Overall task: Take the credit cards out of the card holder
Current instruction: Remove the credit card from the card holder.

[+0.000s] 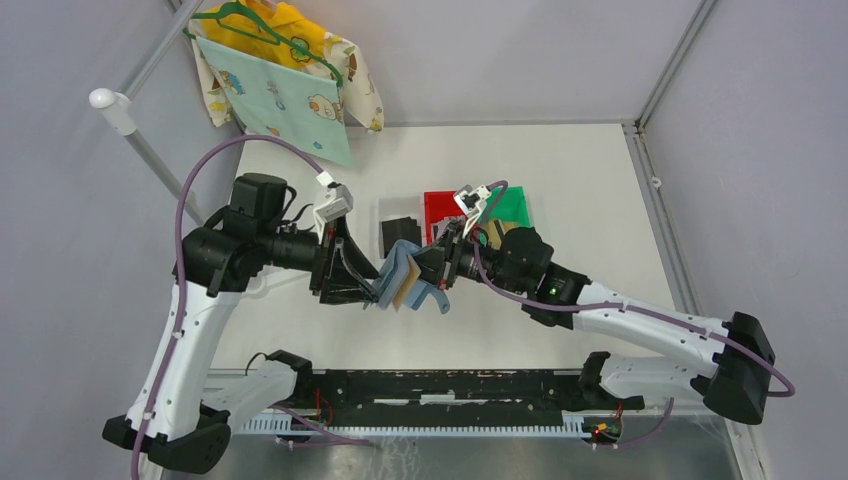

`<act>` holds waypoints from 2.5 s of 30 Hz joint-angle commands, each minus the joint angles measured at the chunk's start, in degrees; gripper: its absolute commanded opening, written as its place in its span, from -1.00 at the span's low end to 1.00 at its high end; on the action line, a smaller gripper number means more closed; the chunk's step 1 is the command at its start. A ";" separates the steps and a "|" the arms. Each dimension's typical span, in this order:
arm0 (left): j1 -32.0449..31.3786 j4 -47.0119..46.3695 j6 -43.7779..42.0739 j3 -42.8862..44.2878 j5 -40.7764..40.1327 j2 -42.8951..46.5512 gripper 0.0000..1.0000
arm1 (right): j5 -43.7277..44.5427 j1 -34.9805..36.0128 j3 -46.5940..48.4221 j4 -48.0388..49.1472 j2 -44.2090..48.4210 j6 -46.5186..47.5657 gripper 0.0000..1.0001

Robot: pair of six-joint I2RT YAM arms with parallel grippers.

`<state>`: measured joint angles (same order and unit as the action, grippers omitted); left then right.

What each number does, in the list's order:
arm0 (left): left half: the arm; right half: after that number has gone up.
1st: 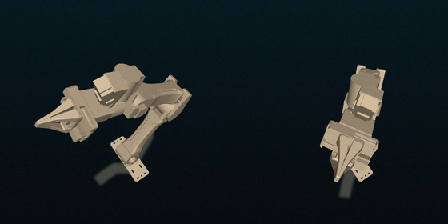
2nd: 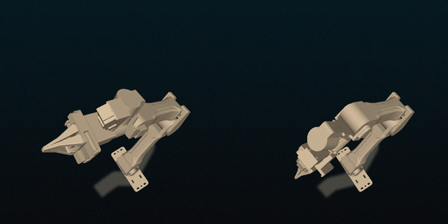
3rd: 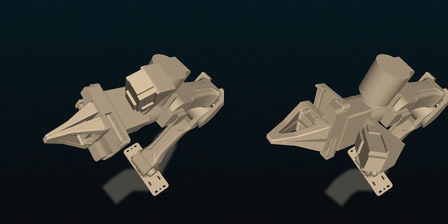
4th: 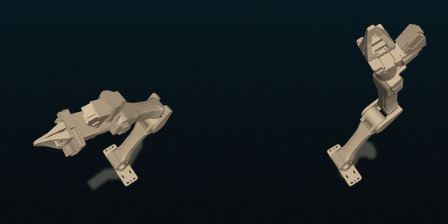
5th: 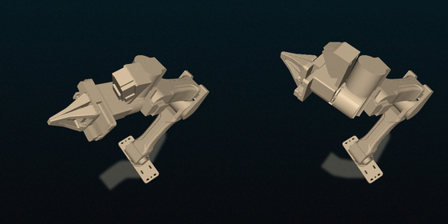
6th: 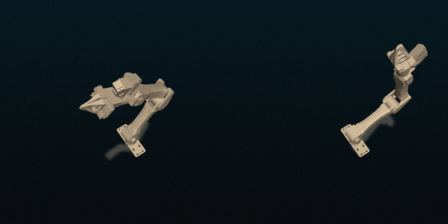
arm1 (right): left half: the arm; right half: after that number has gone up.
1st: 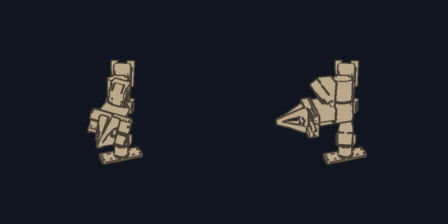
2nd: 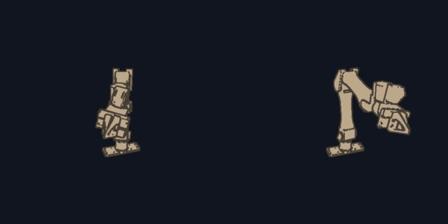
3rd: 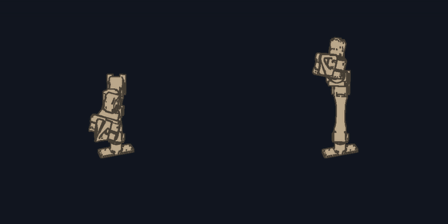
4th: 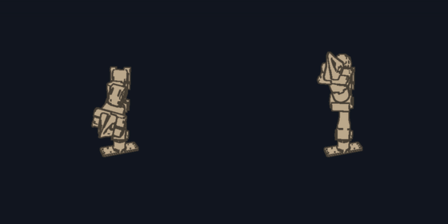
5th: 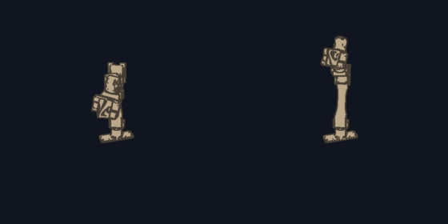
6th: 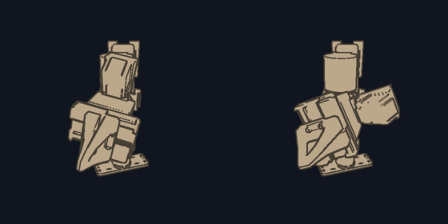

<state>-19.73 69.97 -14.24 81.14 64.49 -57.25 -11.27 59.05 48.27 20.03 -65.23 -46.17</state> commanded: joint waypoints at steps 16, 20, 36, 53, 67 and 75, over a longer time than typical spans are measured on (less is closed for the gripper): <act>-0.17 -13.29 2.49 -7.70 -10.51 7.75 0.99 | 10.72 4.31 8.78 -2.61 -2.49 -0.14 -1.00; -0.14 -13.56 2.67 -8.14 -10.12 8.10 0.99 | 12.61 4.92 9.94 -3.87 -2.89 0.02 -1.00; -0.20 -17.70 4.73 -10.59 -16.55 8.26 0.99 | 16.89 6.43 11.05 -4.86 -3.78 -0.06 -1.00; -0.22 -19.42 4.97 -8.73 -23.36 8.77 0.56 | 16.78 6.43 6.15 -1.00 0.19 0.65 -1.00; -0.22 -18.57 4.10 -6.98 -22.56 8.64 0.16 | 8.24 6.43 0.60 11.60 2.48 1.16 -1.00; -0.18 -16.70 2.78 -5.00 -18.01 8.66 -0.33 | 5.47 6.43 -0.33 14.86 3.62 3.07 -0.98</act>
<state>-20.01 53.06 -9.37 73.06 43.97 -48.80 -2.57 65.08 47.31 25.28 -64.45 -44.31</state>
